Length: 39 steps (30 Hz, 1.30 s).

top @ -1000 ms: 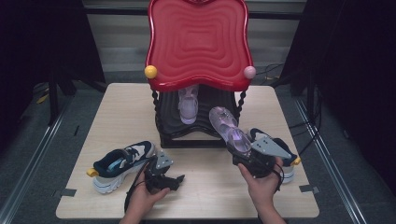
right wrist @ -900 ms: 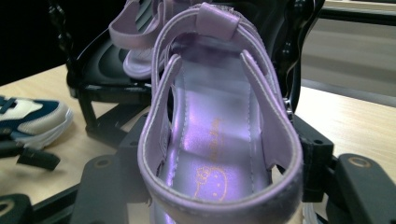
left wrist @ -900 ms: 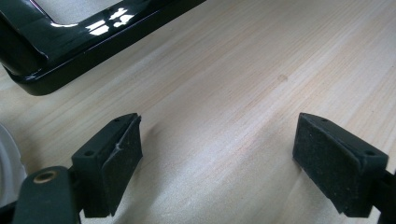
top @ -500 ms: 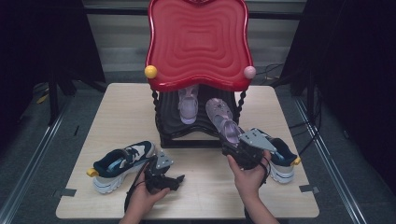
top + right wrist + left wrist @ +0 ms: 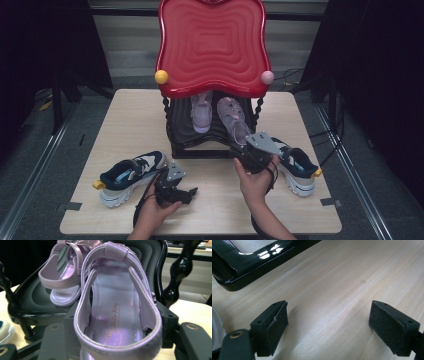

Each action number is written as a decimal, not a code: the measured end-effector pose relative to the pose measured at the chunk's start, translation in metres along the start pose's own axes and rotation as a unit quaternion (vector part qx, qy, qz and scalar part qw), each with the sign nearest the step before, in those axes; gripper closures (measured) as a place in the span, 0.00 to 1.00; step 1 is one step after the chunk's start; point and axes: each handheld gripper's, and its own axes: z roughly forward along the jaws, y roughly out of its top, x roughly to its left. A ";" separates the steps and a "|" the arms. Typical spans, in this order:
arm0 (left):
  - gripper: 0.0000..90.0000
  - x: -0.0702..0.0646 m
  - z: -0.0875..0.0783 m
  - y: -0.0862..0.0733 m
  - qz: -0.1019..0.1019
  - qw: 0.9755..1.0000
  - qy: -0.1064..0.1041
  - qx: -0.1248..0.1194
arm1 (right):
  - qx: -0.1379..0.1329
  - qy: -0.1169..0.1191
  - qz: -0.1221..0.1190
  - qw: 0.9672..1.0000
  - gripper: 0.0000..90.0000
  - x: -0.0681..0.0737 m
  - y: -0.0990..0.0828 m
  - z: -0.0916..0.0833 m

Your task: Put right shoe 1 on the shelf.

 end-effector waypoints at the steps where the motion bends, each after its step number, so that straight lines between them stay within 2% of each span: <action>1: 0.17 0.000 0.000 0.000 0.000 1.000 0.000 0.000 | -0.001 -0.002 0.000 1.000 0.42 0.001 0.001 0.001; 7: 0.17 0.000 0.000 0.000 0.000 1.000 -0.001 0.001 | 0.002 -0.018 0.003 1.000 0.42 0.004 0.004 0.011; 10: 0.17 0.000 0.000 0.000 0.000 1.000 -0.001 0.001 | 0.005 -0.032 0.011 0.999 0.42 0.003 0.007 0.015; 21: 0.17 0.000 0.000 0.000 0.000 1.000 -0.002 0.001 | -0.002 -0.044 0.030 0.999 0.42 0.005 0.020 0.031; 24: 0.17 0.000 0.000 0.000 0.001 1.000 -0.002 0.001 | -0.003 -0.047 0.021 0.999 0.42 0.008 0.022 0.036; 39: 0.17 0.000 0.000 0.000 0.001 1.000 -0.004 -0.001 | -0.009 -0.083 0.024 0.996 0.41 0.019 0.031 0.060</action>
